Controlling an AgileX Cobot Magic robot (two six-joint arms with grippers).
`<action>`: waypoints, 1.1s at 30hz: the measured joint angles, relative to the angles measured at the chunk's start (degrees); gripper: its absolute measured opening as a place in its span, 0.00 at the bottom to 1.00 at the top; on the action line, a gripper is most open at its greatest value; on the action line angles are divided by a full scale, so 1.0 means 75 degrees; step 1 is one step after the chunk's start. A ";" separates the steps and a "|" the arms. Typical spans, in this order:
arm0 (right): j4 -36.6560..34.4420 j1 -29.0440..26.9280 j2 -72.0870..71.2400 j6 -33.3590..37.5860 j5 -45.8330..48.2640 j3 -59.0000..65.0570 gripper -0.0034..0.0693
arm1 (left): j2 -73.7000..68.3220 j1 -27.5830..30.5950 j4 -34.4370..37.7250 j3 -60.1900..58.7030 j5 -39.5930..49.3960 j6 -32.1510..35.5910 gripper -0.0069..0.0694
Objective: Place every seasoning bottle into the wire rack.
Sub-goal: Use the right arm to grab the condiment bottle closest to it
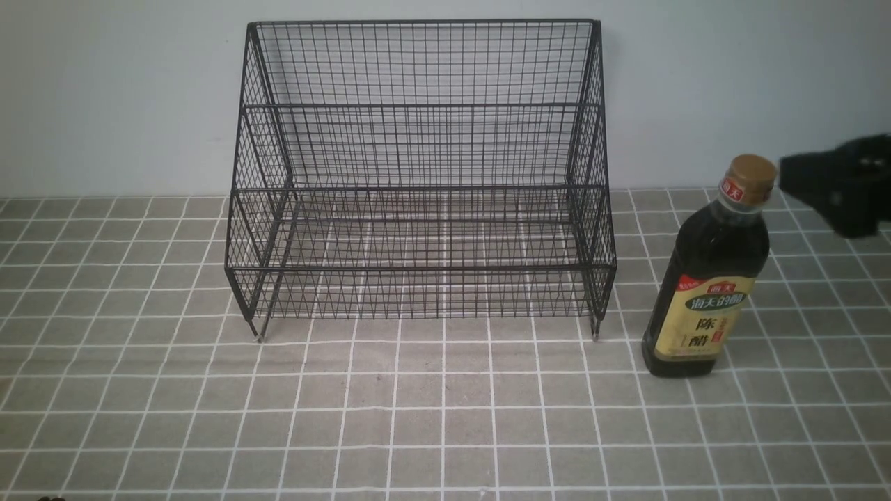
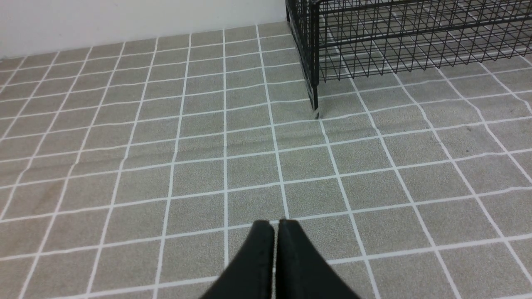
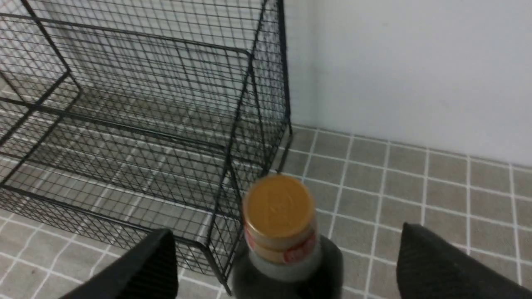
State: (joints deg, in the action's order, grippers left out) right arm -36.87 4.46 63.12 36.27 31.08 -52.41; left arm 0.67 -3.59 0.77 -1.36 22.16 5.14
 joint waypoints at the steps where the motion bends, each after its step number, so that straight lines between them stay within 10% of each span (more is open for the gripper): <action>1: -0.0144 0.0128 0.0044 0.0212 -0.0153 -0.0007 0.97 | 0.0000 0.0000 0.0000 0.0000 0.0000 0.0000 0.08; 20: -0.0525 0.0631 0.1896 0.1047 -0.1628 -0.0060 0.94 | 0.0000 0.0000 0.0000 0.0000 0.0000 0.0000 0.08; 28: -0.0503 0.0641 0.2242 0.1047 -0.1629 -0.0077 0.48 | 0.0000 0.0000 0.0000 0.0000 0.0000 0.0000 0.08; 33: -0.0102 0.0641 0.2228 0.1049 -0.1205 -0.0417 0.48 | 0.0000 0.0000 0.0000 0.0000 0.0000 0.0000 0.08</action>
State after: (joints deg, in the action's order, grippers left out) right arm -37.64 9.26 79.83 44.14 22.04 -55.53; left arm 0.67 -3.59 0.77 -1.36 22.16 5.14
